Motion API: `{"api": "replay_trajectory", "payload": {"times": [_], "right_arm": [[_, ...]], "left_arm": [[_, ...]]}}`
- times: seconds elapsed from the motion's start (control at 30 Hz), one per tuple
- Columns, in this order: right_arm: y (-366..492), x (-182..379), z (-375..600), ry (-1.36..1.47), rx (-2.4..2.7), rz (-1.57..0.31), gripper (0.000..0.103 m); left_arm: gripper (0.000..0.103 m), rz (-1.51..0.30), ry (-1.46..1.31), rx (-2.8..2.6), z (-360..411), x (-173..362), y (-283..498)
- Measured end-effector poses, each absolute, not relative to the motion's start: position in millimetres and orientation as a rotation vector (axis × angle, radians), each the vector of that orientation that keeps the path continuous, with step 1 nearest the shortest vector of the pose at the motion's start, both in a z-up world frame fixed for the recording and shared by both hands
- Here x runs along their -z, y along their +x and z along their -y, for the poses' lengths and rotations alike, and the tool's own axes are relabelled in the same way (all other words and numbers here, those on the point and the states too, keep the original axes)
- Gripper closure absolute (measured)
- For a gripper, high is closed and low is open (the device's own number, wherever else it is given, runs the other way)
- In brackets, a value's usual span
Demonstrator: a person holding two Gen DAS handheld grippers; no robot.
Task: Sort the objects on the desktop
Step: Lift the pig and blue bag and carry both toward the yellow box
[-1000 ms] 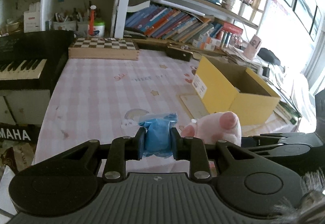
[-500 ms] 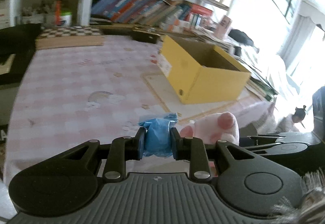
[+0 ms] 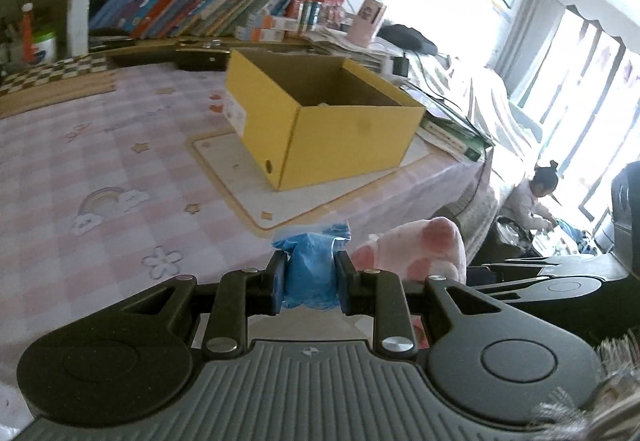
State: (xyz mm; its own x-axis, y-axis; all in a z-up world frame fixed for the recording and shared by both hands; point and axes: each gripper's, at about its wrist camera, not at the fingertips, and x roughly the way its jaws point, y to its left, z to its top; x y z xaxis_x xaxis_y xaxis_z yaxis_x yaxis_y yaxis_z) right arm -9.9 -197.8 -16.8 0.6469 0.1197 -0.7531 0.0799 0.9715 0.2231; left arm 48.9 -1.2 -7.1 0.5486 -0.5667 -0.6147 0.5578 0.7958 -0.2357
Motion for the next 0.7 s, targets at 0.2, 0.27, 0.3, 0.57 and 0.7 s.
{"api": "replay_trajectory", "payload": {"times": [0.2,0.27,0.3,0.57,0.7], "right_arm": [[-9.6,16.9,216.4,0.258,-0.003,-0.866,0.039],[-8.3,16.4,223.1,0.263,0.002,-0.865,0.039],[-7.9,16.2,227.2,0.265,0.004,-0.863,0.039],[0.9,14.0,258.5,0.284,0.016,-0.853,0.039],[8.5,14.3,274.9,0.292,0.013,-0.855,0.039]], "left_arm": [[0.08,-0.729,0.0,0.688,20.9,4.2,53.4],[0.08,-0.727,0.008,0.694,29.0,3.0,54.2],[0.08,-0.727,0.011,0.697,32.9,2.7,54.7],[0.08,-0.725,0.04,0.716,68.9,-1.3,63.8],[0.08,-0.724,0.052,0.72,86.8,-2.7,69.4]]}}
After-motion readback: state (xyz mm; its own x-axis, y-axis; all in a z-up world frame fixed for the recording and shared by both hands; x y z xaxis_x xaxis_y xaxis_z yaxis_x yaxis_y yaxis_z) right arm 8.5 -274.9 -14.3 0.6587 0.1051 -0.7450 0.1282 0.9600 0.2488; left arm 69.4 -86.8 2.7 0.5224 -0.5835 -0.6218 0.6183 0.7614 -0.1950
